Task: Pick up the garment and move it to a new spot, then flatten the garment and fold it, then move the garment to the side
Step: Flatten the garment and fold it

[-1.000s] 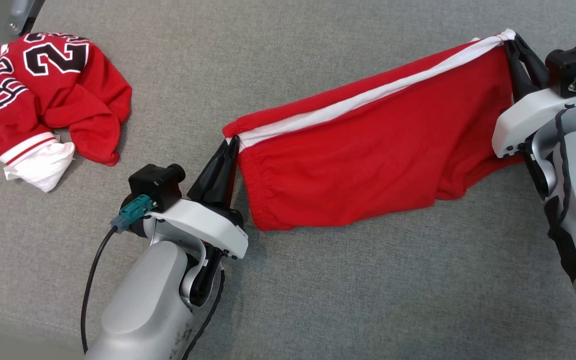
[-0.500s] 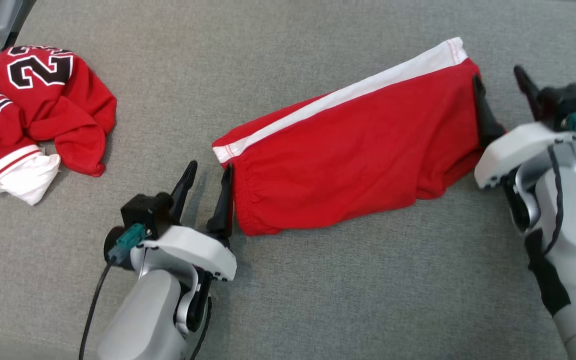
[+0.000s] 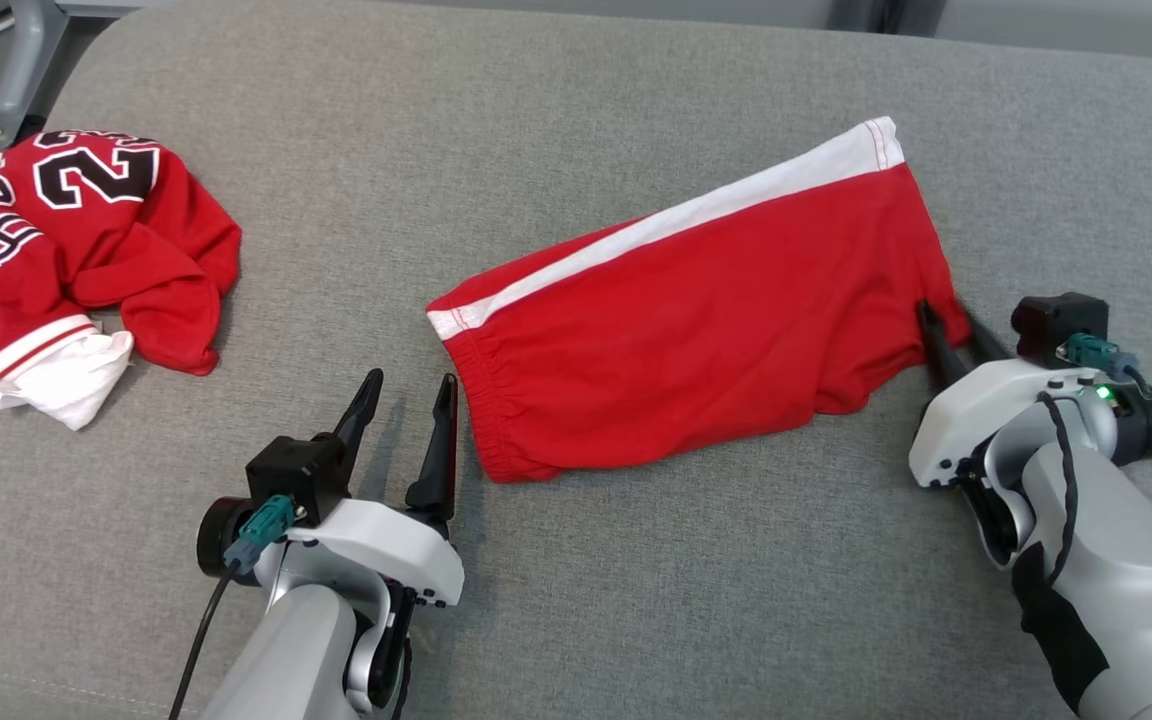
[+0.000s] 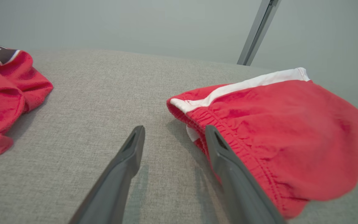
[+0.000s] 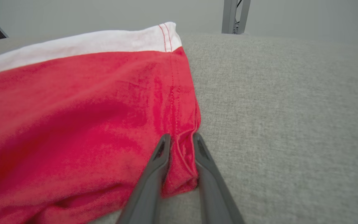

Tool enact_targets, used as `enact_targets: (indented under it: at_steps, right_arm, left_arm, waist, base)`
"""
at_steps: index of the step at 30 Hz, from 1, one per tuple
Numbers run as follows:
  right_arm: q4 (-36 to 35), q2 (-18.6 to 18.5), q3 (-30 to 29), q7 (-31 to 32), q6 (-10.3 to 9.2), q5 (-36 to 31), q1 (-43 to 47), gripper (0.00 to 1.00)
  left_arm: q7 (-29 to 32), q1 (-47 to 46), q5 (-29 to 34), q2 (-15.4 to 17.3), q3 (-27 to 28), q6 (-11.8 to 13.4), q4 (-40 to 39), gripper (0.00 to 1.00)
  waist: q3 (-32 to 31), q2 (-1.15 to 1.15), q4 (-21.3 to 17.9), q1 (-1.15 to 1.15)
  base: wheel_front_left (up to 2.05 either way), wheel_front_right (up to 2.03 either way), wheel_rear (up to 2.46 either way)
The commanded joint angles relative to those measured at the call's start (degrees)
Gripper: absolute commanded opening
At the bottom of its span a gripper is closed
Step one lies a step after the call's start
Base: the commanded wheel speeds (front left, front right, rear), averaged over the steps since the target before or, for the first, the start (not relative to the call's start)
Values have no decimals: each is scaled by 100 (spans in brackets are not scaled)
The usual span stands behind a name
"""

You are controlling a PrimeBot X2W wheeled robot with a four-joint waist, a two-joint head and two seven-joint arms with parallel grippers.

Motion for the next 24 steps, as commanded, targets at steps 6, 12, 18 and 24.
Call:
enact_targets:
  at_steps: [6, 12, 18, 24]
  right_arm:
    - [362, 23, 194, 33, 0, 424, 205, 0]
    - [40, -38, -146, -115, -1, 732, 543, 0]
    - [-540, 21, -569, -114, -1, 714, 1368, 0]
    - [-965, 100, -944, -114, -1, 520, 2129, 0]
  left_arm:
    - [-1, 177, 102, 24, 106, -14, 38, 100]
    - [-1, 552, 438, 21, 202, -94, 170, 100]
    - [0, 951, 622, 23, 365, -184, 229, 100]
    - [0, 1365, 705, 25, 494, -227, 193, 100]
  waist:
    - [-218, 0, 3, 0]
    - [-789, 0, -192, 0]
    - [-1285, 0, -462, 0]
    - [-1661, 0, -704, 0]
  base:
    - [0, 0, 0]
    - [0, 0, 0]
    - [0, 0, 0]
    - [0, 0, 0]
